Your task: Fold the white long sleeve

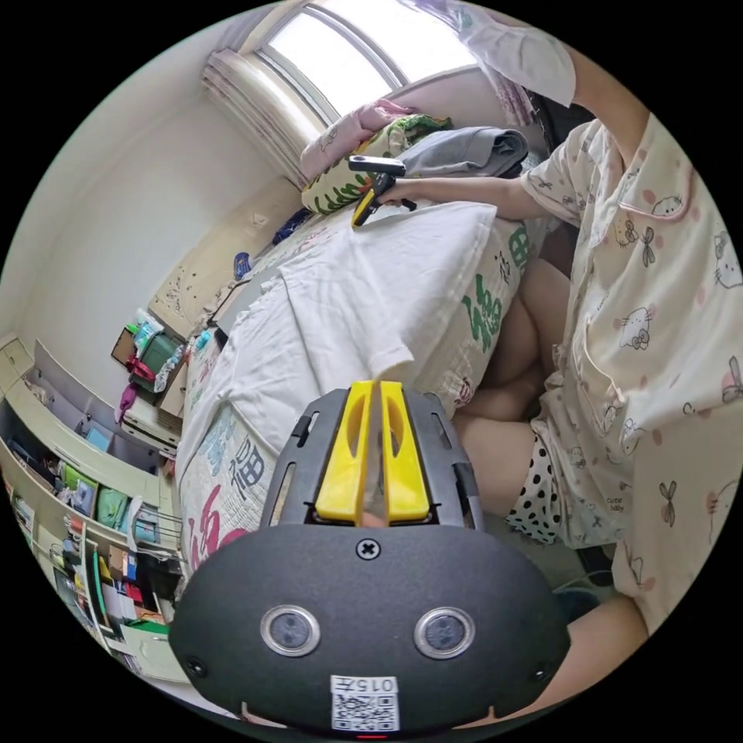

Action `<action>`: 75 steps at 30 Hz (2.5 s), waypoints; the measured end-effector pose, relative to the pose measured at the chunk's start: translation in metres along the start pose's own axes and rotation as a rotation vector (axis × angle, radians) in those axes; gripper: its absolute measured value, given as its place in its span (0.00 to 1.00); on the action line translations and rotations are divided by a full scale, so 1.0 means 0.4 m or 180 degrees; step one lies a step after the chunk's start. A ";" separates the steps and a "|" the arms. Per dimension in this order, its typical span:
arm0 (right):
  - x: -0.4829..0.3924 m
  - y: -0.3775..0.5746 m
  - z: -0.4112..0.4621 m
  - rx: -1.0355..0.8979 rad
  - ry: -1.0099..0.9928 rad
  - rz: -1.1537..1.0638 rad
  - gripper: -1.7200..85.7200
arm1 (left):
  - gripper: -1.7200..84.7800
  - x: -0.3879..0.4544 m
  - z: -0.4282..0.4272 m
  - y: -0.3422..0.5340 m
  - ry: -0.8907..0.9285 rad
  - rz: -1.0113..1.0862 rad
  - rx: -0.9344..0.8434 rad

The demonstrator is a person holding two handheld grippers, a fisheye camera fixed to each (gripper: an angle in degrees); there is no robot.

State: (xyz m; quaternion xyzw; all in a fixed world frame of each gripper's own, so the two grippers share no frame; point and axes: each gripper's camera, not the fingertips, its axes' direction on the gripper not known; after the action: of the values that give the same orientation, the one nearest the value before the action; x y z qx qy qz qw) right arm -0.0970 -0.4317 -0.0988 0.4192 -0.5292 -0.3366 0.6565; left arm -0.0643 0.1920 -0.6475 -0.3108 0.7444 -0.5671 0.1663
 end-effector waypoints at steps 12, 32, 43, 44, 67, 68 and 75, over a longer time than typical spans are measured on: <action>-0.088 0.032 0.053 0.0025 0.0034 -0.0022 0.04 | 0.13 -0.557 0.454 -0.225 0.0524 -0.1672 0.0832; -0.267 0.070 0.078 -0.0172 0.0092 -0.0239 0.01 | 0.09 -0.622 1.809 -0.699 0.0241 -0.2099 -0.0917; -0.331 0.130 -0.099 -0.0257 0.0298 0.0039 0.09 | 0.12 -0.490 1.341 -0.450 0.0978 -0.1834 -0.0071; -0.359 0.131 -0.181 0.0015 0.0093 -0.0013 0.09 | 0.12 -0.420 1.209 -0.377 0.1288 -0.1635 0.0140; -1.423 0.147 -0.798 0.0268 -0.1897 -0.2334 0.08 | 0.12 0.396 0.462 0.893 0.0748 -0.1543 0.0438; -1.386 0.145 -0.827 0.0330 -0.2021 -0.2219 0.07 | 0.12 0.361 0.421 0.934 0.0679 -0.1689 0.0683; -1.124 0.153 -0.962 0.0941 -0.1967 -0.1296 0.03 | 0.16 -0.140 0.388 1.326 0.0122 -0.4190 0.1167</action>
State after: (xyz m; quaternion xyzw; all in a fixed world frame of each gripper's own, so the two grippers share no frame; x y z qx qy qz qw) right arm 0.1827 0.0668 -0.2627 0.4845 -0.6506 -0.4902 0.3188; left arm -0.0744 0.2003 -1.2027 -0.6554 0.2950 -0.6725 -0.1765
